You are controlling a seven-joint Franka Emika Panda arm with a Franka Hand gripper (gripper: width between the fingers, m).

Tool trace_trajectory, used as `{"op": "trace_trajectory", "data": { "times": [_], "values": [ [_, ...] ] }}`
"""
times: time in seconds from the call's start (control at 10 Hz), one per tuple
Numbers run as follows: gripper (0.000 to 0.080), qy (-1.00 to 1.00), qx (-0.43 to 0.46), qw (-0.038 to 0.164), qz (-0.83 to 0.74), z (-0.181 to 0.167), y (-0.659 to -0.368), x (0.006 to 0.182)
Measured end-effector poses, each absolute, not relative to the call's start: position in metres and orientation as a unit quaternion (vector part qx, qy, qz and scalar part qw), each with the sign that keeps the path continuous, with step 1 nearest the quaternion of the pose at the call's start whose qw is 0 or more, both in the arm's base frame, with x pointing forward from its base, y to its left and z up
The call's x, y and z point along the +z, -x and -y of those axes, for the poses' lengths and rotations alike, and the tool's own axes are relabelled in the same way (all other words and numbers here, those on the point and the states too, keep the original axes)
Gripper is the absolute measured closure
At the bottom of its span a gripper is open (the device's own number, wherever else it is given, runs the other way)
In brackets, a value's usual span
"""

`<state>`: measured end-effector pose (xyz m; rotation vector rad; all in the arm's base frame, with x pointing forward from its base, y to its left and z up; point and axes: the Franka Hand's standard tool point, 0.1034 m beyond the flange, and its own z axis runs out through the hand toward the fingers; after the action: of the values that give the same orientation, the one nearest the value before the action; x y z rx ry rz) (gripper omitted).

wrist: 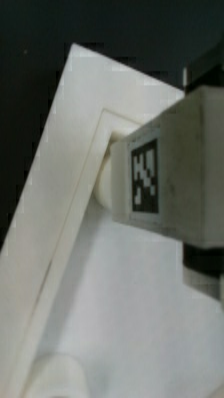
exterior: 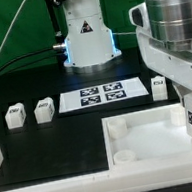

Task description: Assemble one leg

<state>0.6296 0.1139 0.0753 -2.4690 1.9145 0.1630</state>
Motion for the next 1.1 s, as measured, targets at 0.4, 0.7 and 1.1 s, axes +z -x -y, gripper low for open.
{"op": "trace_trajectory", "data": {
  "times": [0.4,0.7,1.1],
  "values": [
    [0.0322,0.786,0.052,0.006,-0.616,-0.1148,-0.6295,0.0753],
    [0.0168,0.799,0.052,0.007,-0.600,-0.1155,-0.6294,0.0754],
    [0.0151,0.916,0.049,0.019,-0.397,-0.1180,-0.6292,0.0757]
  ]
}}
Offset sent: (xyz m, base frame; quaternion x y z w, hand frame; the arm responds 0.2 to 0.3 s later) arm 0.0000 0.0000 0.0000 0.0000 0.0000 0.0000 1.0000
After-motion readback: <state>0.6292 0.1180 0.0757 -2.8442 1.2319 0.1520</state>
